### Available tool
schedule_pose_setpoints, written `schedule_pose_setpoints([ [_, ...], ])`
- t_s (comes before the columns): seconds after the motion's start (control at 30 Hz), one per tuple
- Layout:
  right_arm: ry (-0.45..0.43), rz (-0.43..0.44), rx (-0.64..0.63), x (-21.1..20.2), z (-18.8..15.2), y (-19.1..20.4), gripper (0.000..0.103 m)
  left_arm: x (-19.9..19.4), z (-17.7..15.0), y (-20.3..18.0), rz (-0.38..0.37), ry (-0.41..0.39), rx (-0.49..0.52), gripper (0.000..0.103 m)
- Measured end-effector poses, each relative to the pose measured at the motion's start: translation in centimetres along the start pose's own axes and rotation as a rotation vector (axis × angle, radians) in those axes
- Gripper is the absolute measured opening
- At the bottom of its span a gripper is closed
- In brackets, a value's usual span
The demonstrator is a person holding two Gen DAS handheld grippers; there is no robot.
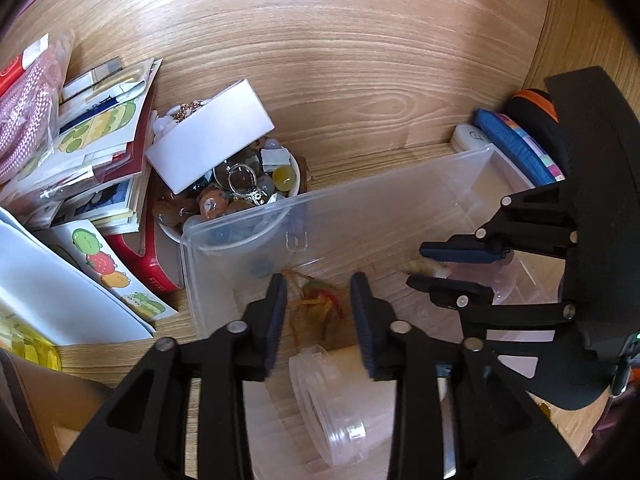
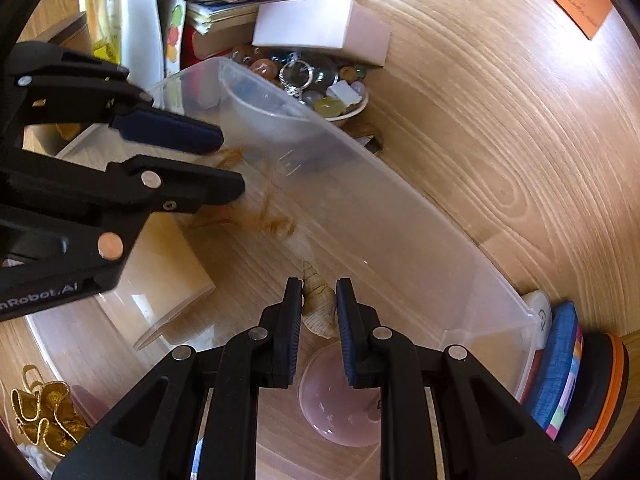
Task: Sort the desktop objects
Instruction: 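Open the left gripper over the bin while the right gripper releases the seashell inside, then withdraw both grippers from the bin toward the red pouch and bottles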
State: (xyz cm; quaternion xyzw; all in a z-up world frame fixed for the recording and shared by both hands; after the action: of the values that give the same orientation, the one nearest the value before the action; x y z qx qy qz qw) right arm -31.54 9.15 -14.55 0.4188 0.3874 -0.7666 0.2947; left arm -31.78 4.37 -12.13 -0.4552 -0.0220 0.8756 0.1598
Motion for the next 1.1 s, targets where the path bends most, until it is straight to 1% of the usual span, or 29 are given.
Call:
schedule_pose_setpoints([
  [0.07,0.004,-0.011,-0.007,0.0,-0.1,-0.1,0.018,-0.1,-0.1,0.0,-0.003,0.001,0.002,0.035],
  [0.17,0.001,-0.018,-0.011,-0.1,-0.1,-0.2,0.024,-0.1,-0.1,0.0,-0.006,0.0,0.003,0.037],
  [0.33,-0.011,-0.025,-0.003,-0.3,-0.2,-0.5,0.04,-0.1,-0.2,-0.2,-0.01,-0.003,0.004,0.04],
  [0.4,-0.015,-0.04,0.004,-0.4,-0.3,-0.8,0.044,-0.1,-0.2,-0.3,-0.009,-0.005,0.008,0.043],
  [0.47,-0.021,-0.057,0.014,-0.6,-0.4,-1.2,0.047,-0.2,-0.1,-0.4,-0.005,-0.012,0.014,0.049],
  [0.53,-0.027,-0.076,0.029,-0.8,-0.5,-1.6,0.052,-0.5,0.0,-0.3,0.009,-0.03,0.02,0.06],
  [0.57,-0.036,-0.088,0.039,-1.0,-0.6,-1.9,0.053,-0.7,0.0,-0.3,0.013,-0.036,0.02,0.063],
  [0.63,-0.044,-0.101,0.058,-1.3,-0.8,-2.4,0.058,-1.0,0.1,-0.2,0.006,-0.042,0.015,0.063],
  [0.77,-0.042,-0.124,0.093,-1.8,-1.5,-3.2,0.059,-2.0,0.5,0.0,-0.012,-0.052,0.001,0.064],
  [0.8,-0.045,-0.129,0.107,-2.1,-1.8,-3.6,0.059,-2.7,0.8,0.2,-0.015,-0.062,0.0,0.066],
  [0.87,-0.053,-0.141,0.135,-3.0,-2.4,-4.3,0.059,-3.7,1.3,0.4,-0.018,-0.086,-0.008,0.074],
  [0.9,-0.061,-0.144,0.149,-3.9,-2.6,-4.0,0.059,-4.4,1.5,0.5,-0.02,-0.101,-0.014,0.075],
  [0.97,-0.079,-0.144,0.174,-5.2,-2.7,-4.2,0.063,-5.3,1.9,0.6,-0.027,-0.115,-0.023,0.075],
  [1.0,-0.089,-0.146,0.187,-5.7,-2.6,-4.8,0.066,-5.8,2.0,0.6,-0.023,-0.123,-0.027,0.075],
  [1.07,-0.115,-0.165,0.212,-7.4,-3.0,-5.1,0.069,-6.6,2.0,0.5,-0.009,-0.132,-0.026,0.079],
  [1.1,-0.124,-0.174,0.22,-8.7,-2.6,-3.7,0.069,-7.1,1.9,0.5,-0.002,-0.135,-0.027,0.081],
])
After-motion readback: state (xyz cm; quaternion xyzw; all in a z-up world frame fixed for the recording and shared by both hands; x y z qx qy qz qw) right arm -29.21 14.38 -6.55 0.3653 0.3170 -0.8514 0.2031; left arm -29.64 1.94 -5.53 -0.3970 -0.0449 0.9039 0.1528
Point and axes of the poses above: each gripper's, at about its wrist camera, not at the fingertips, and x roughly the way its jaws point, y to its left, z to its top, the point moved 10 cm from there along x, roughly the way its jaws point, and after that the axes turned 11 degrees about -x, right-handed, at the moved point
